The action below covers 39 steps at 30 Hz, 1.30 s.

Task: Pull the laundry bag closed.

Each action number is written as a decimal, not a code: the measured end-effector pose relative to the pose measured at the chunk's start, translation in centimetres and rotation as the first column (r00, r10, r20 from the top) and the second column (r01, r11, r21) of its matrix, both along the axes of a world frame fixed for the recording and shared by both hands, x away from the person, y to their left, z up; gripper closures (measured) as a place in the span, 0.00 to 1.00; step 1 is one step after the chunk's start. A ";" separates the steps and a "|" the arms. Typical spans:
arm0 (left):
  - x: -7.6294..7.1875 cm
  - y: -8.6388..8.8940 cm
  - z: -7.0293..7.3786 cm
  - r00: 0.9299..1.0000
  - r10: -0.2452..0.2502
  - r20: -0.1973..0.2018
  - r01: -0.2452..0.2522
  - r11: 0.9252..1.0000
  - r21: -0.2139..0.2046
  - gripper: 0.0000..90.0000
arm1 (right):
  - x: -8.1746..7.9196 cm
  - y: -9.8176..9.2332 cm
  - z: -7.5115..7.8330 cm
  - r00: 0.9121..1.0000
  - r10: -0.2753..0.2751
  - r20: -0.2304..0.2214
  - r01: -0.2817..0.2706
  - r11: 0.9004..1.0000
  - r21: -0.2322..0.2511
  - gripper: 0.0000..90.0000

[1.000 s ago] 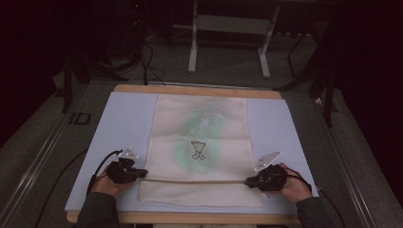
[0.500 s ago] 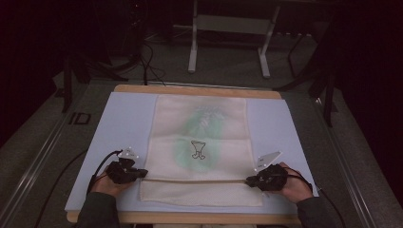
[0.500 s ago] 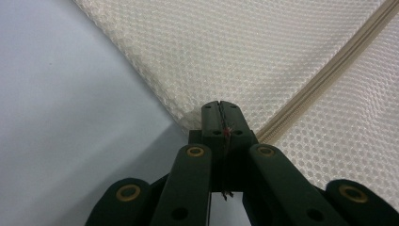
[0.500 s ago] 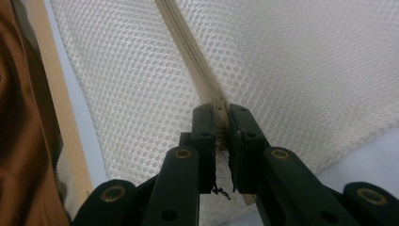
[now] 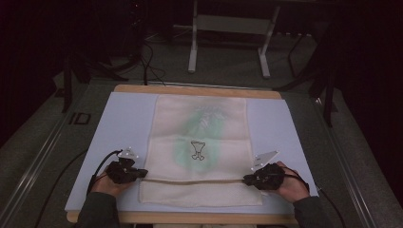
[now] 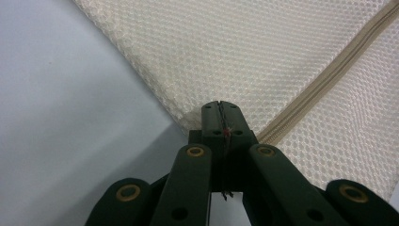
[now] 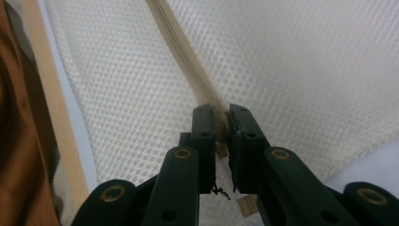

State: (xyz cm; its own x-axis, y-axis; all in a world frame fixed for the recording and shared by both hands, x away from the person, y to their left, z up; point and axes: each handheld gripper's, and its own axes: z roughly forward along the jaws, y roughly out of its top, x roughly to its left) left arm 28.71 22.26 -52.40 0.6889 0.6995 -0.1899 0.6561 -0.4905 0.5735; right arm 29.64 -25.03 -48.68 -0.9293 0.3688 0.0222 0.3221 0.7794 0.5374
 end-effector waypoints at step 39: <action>0.1 0.5 0.1 1.000 -0.006 -0.007 0.006 0.998 -0.058 0.94 | 0.8 -5.7 -1.3 0.963 -0.264 -0.050 0.269 0.945 0.187 0.64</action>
State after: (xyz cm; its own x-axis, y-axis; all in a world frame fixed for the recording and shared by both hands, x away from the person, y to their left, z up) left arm 28.77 22.75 -52.32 0.6915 0.6829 -0.2355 0.6577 -0.4605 0.5961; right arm 30.41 -30.69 -50.00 -0.7959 0.5896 0.1378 0.5189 0.5470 0.6569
